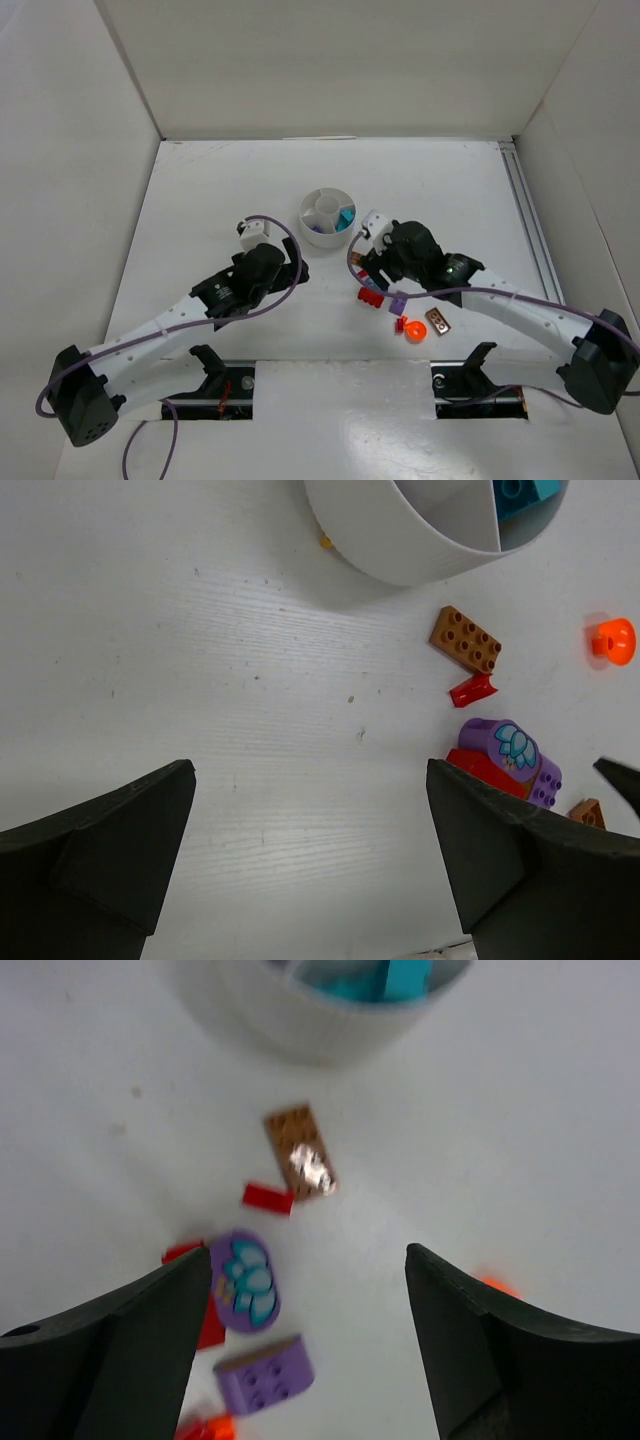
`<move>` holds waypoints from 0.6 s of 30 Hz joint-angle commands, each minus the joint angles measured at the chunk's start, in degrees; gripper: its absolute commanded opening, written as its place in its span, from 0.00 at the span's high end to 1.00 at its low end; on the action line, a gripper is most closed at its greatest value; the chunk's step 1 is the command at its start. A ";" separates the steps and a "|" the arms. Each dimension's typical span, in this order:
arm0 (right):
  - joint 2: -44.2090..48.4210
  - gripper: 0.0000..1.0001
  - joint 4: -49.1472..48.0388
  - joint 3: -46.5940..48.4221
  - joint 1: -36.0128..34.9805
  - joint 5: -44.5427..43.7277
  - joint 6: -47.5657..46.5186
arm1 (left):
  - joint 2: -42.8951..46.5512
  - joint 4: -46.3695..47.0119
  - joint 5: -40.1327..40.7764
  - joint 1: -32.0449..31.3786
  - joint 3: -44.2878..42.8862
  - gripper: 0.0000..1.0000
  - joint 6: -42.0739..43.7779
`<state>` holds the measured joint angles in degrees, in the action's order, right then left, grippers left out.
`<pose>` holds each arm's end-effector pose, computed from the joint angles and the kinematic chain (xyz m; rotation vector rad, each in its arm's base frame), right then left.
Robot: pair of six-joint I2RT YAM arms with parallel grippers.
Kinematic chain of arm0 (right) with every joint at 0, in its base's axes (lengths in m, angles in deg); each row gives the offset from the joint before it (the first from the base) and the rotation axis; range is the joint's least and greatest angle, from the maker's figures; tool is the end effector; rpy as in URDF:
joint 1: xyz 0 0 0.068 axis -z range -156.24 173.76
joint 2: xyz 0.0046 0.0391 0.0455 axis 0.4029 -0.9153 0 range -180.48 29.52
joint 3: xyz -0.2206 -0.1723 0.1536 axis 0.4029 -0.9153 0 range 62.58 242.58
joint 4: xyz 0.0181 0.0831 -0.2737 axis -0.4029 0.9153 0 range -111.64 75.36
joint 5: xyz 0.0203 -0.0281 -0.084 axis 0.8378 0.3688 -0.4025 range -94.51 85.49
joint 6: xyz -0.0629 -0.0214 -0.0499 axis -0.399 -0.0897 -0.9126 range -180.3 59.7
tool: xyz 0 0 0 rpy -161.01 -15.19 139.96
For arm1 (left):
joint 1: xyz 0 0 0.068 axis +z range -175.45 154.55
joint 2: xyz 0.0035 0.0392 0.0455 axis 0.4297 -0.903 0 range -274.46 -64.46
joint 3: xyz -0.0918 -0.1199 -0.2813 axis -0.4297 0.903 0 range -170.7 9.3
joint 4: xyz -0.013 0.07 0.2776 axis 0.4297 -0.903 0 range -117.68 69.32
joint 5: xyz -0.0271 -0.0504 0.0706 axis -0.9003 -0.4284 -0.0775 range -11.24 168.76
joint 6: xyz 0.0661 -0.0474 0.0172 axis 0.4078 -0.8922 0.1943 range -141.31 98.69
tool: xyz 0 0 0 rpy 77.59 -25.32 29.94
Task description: Sort the legos into containers by color
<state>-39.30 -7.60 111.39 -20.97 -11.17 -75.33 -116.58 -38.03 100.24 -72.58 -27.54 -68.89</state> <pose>0.2219 0.2080 0.2859 -1.0204 1.9101 0.1728 0.1729 -0.1473 0.2696 -0.2304 2.1400 -0.5867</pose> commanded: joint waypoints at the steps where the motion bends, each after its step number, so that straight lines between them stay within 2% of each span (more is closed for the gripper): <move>1: 5.17 0.16 13.19 -5.82 -0.45 -3.27 11.40 | -1.66 3.11 -2.13 0.20 -0.43 0.00 2.04; 6: 16.75 0.16 18.73 -13.74 -0.45 -6.52 26.76 | -2.73 4.25 -3.19 0.20 -0.43 0.00 3.09; 9: 20.82 0.16 21.28 -16.73 -0.45 -9.69 31.27 | -2.73 4.25 -3.72 0.20 -0.43 0.00 3.10; 11: 23.55 0.18 19.10 -19.02 -0.45 -9.69 31.98 | -2.73 4.86 -3.72 0.20 -0.43 0.00 3.63; 14: 23.30 0.19 14.79 -20.25 -0.45 -9.08 31.99 | -3.25 4.86 -4.25 0.20 -0.95 0.00 3.63; 18: 17.24 0.19 14.08 -18.86 -0.45 -7.93 30.76 | -3.87 4.86 -4.25 0.20 -0.95 0.00 3.63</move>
<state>-19.08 9.73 91.44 -20.97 -18.84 -46.21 -120.58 -35.01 96.24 -72.58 -27.54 -66.13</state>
